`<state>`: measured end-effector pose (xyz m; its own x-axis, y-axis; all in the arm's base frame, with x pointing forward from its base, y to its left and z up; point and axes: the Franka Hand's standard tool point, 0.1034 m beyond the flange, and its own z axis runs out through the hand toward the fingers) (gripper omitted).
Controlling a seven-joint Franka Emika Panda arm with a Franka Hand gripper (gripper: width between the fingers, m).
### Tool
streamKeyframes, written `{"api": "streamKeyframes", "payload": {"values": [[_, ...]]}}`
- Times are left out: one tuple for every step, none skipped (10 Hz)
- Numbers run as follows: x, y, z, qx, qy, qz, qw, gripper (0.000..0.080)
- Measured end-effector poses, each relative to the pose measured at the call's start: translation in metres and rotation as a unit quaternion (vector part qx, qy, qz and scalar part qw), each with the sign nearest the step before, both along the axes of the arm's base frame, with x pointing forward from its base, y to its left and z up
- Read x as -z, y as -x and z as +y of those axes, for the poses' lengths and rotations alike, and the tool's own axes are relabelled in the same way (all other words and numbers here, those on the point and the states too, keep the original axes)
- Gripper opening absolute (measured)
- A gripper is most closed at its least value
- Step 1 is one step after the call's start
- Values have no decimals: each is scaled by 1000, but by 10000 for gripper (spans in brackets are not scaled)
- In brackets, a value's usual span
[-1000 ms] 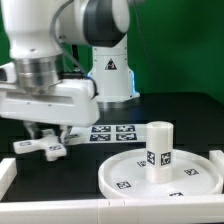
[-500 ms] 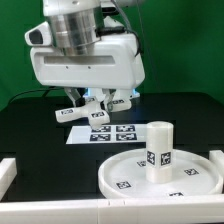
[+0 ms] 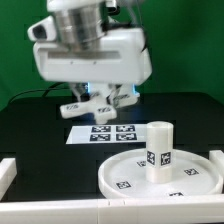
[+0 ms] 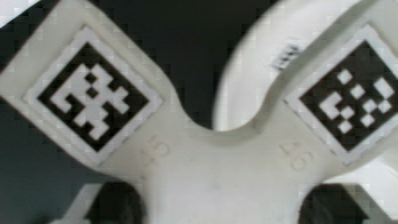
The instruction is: Assemble round table
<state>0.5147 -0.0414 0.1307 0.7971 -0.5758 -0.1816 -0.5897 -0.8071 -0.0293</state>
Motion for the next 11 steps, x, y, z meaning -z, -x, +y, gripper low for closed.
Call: {"api": "streamKeyframes", "payload": {"values": [[-16, -16, 27, 11, 12, -6, 1000, 440], [-20, -21, 41, -3, 12, -2, 1000, 440], [-15, -21, 43, 3, 8, -2, 1000, 440], [-15, -21, 43, 2, 8, -1, 1000, 440], [-15, -21, 43, 2, 8, -1, 1000, 440], [-15, -21, 44, 0, 8, -1, 1000, 440], [-21, -30, 57, -25, 17, -7, 1000, 440], [-23, -37, 66, -37, 13, -13, 999, 440], [-22, -43, 70, -41, 14, -15, 999, 440], [-20, -47, 73, -45, 15, -16, 999, 440], [-17, -52, 76, -48, 16, -16, 999, 440]]}}
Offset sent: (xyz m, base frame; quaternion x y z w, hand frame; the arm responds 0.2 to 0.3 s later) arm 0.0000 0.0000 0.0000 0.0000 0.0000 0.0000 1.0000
